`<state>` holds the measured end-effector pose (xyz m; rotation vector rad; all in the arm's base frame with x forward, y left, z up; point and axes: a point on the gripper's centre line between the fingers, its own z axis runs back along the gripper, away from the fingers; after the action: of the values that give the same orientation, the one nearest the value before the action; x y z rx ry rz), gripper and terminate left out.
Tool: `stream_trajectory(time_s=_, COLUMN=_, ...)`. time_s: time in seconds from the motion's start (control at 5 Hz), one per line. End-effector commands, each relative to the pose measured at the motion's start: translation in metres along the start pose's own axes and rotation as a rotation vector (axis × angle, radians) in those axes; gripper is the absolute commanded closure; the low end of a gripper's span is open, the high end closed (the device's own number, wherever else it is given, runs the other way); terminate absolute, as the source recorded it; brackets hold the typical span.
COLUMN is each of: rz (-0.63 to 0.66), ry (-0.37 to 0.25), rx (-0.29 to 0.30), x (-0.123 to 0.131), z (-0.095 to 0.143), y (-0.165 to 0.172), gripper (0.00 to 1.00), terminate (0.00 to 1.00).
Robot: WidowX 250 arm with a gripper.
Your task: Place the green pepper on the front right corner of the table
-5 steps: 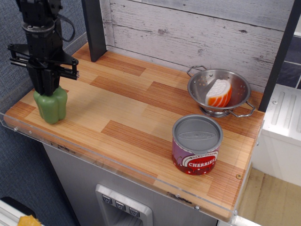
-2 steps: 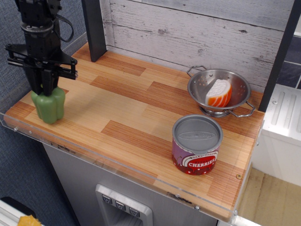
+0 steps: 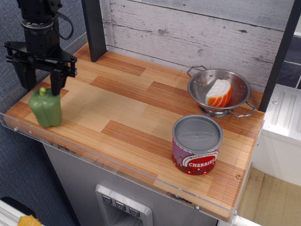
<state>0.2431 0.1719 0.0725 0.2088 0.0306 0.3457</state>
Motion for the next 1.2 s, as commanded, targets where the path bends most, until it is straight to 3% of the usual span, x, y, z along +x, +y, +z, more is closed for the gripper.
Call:
stream_trajectory(time_s=0.0, rz=-0.013, ry=-0.081, rx=0.024, x=0.007, z=0.028, y=-0.01, gripper=0.0, terminate=0.0)
stream_trajectory(time_s=0.4, rz=-0.073, ry=-0.143, rx=0.116, x=0.008, z=0.064, y=-0.038, gripper=0.0, terminate=0.0)
stream_trajectory(time_s=0.6, rz=-0.187, ry=-0.214, rx=0.107, x=0.012, z=0.081, y=-0.066, gripper=0.0, terminate=0.0)
stream_trajectory(time_s=0.8, rz=-0.292, ry=-0.243, rx=0.026, x=0.014, z=0.094, y=-0.092, gripper=0.0, terminate=0.0)
stream_trajectory(time_s=1.0, rz=-0.422, ry=-0.174, rx=0.027, x=0.013, z=0.112, y=-0.13, gripper=0.0, terminate=0.0)
